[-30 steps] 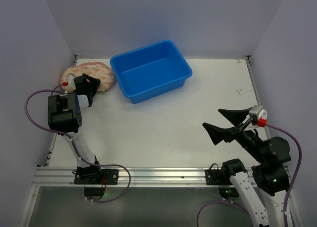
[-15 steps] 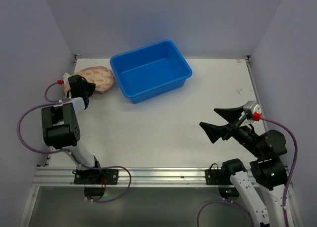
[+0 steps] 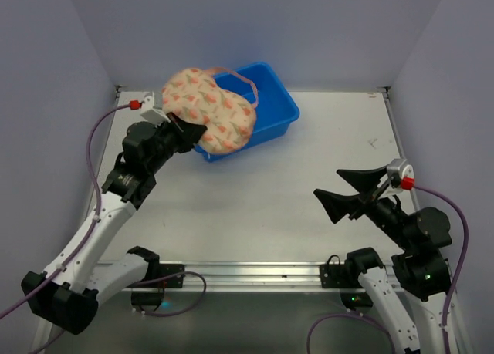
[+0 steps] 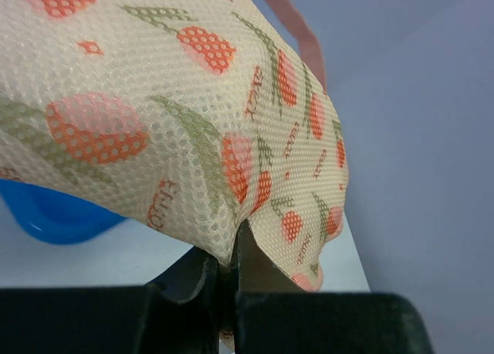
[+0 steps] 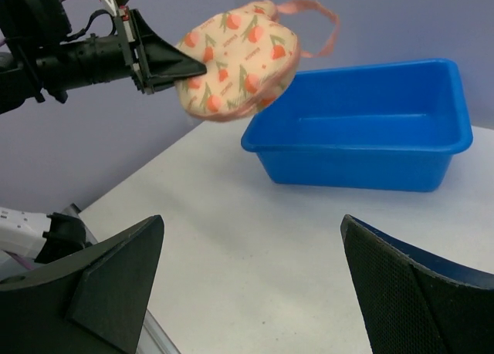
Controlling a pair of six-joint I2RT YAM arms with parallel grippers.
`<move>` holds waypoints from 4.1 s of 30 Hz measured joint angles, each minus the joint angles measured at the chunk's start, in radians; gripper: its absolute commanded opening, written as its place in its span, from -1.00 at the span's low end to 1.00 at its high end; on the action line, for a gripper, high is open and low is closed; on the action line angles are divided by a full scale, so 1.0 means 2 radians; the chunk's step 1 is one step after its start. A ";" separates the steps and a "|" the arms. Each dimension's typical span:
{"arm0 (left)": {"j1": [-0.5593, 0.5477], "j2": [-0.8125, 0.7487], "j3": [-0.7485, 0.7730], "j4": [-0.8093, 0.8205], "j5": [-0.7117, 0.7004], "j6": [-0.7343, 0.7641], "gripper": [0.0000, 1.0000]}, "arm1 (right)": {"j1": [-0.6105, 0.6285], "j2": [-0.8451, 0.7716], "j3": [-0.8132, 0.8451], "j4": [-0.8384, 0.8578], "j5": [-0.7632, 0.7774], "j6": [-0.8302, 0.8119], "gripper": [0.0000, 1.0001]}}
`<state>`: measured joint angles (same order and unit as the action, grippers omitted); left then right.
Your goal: Unzip the laundry bag and remove the bra
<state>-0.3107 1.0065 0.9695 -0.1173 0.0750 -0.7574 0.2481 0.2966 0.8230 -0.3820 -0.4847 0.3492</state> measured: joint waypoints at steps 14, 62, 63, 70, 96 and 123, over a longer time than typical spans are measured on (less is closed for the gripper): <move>-0.275 0.128 -0.102 0.067 -0.057 -0.023 -1.00 | 0.000 -0.003 -0.050 0.002 0.017 0.024 0.97; -0.277 0.137 -0.302 0.240 -0.033 -0.096 0.32 | 0.120 0.505 -0.099 0.071 0.216 0.134 -0.33; -0.277 0.138 -0.302 0.243 -0.030 -0.094 0.31 | 0.115 0.510 -0.097 0.071 0.216 0.134 -0.33; -0.277 0.160 -0.303 0.284 -0.007 -0.082 0.21 | 0.101 0.546 -0.080 0.070 0.201 0.124 -0.32; -0.270 0.253 -0.262 0.383 0.055 -0.084 -1.00 | 0.103 0.478 -0.088 0.069 0.193 0.100 -0.05; -0.287 0.280 -0.035 0.074 -0.013 -0.247 -1.00 | 0.321 0.353 -0.122 0.020 0.371 0.198 -0.04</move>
<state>-0.8845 1.5673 0.8997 0.0311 0.0490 -1.2507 0.8902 1.0035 0.5785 -0.3428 0.2581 0.7448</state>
